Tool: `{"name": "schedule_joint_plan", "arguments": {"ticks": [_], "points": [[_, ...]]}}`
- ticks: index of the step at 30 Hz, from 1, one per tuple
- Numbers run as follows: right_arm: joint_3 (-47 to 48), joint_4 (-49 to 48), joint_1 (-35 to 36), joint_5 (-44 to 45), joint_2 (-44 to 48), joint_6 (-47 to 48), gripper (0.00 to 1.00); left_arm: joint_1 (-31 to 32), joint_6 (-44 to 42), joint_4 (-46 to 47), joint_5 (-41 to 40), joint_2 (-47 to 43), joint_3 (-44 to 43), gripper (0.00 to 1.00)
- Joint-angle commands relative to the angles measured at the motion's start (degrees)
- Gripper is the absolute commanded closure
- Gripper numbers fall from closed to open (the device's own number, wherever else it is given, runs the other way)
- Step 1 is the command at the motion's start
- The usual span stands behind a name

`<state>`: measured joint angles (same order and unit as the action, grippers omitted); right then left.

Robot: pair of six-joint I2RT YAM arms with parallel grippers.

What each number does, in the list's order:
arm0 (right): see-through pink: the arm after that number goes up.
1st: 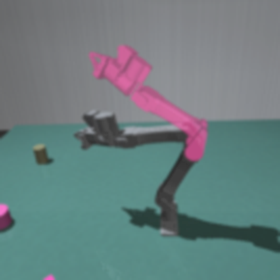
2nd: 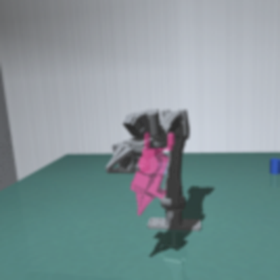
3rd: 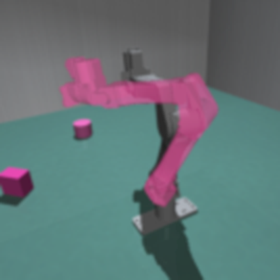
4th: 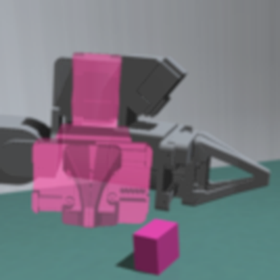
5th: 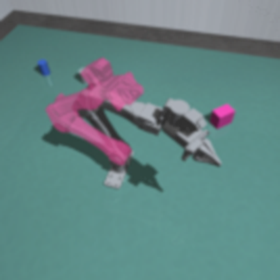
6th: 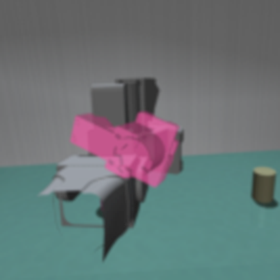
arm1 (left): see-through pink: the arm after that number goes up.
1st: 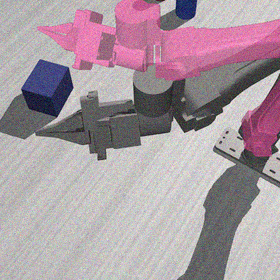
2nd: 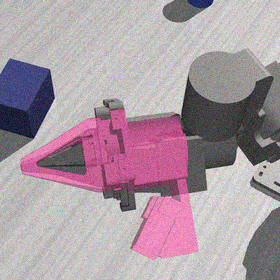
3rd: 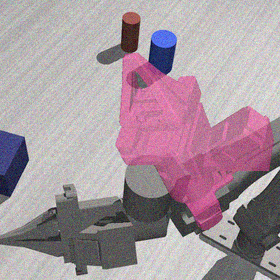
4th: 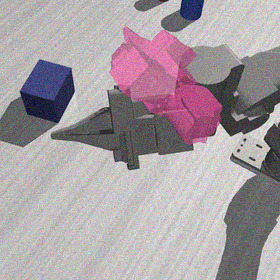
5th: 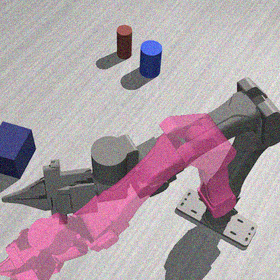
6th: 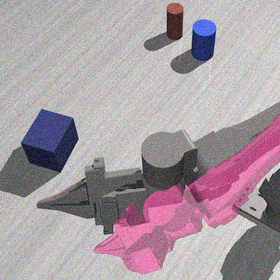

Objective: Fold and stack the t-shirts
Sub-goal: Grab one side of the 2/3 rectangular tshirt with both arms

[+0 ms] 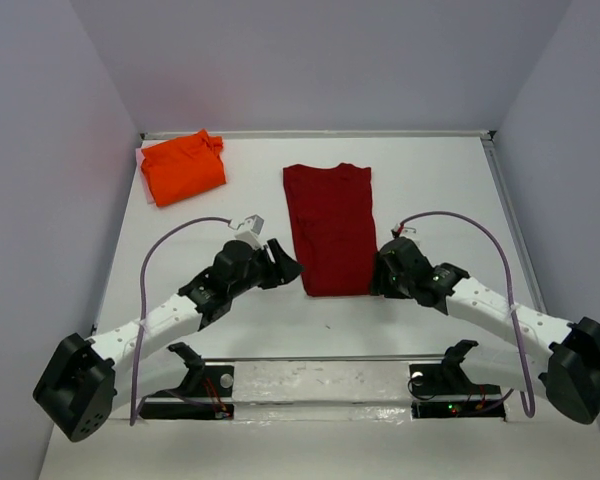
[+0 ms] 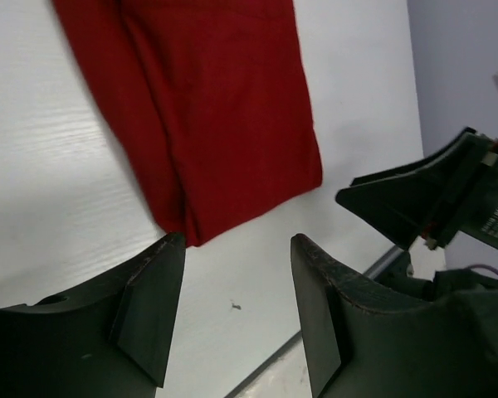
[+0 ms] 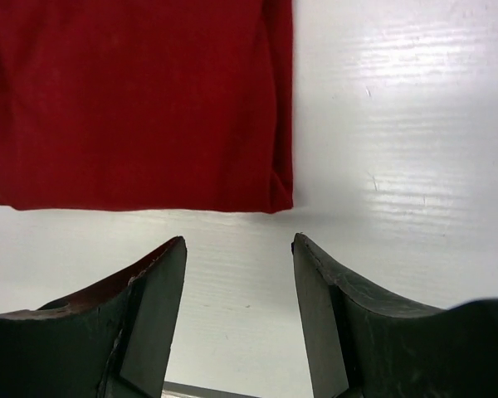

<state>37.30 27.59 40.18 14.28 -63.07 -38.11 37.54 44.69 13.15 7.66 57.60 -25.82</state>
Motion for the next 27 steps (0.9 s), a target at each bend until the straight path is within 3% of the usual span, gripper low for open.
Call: {"name": "schedule_joint_plan", "arguments": {"ticks": [1, 7, 18, 27], "points": [[-2.4, -0.7, 0.1, 1.3, 2.4, -6.6, 0.41, 5.3, 3.9, 6.4, -4.1, 1.5, 1.3, 0.37], [-4.7, -0.5, 0.1, 4.9, 3.3, -9.0, 0.41, 7.7, 5.2, 11.9, -4.4, 7.1, 4.3, 0.37], [-3.7, -1.3, 0.1, 7.8, 0.0, -9.3, 0.41, 9.2, 3.7, 13.5, -4.7, 16.0, 4.0, 0.38], [-3.1, -3.1, 0.1, 6.7, -5.1, -8.6, 0.41, 10.2, 4.0, 17.3, -4.0, 21.8, 3.9, 0.38]]}}
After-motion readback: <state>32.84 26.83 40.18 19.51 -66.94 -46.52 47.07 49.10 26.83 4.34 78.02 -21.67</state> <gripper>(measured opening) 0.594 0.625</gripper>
